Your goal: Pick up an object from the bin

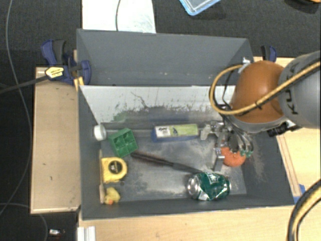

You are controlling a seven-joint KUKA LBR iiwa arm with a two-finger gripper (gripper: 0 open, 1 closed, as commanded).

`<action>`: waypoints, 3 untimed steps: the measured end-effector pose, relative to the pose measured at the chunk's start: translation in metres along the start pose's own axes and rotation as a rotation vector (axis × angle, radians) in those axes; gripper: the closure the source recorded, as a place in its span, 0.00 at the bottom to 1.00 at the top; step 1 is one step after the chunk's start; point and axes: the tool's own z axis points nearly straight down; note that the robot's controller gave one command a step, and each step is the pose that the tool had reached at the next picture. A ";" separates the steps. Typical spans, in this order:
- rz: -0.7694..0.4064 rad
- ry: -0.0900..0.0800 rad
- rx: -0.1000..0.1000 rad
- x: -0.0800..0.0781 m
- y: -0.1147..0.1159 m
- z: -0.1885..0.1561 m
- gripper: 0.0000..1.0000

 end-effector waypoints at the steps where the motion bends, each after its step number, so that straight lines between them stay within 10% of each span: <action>1: -0.001 -0.008 0.000 -0.002 0.000 -0.004 0.00; 2: 0.013 -0.012 -0.001 0.015 0.044 0.063 0.00; 3: -0.117 -0.020 0.003 0.024 0.125 0.068 1.00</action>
Offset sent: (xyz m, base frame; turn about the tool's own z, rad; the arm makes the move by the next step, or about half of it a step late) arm -0.0184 0.0463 -0.0681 0.0110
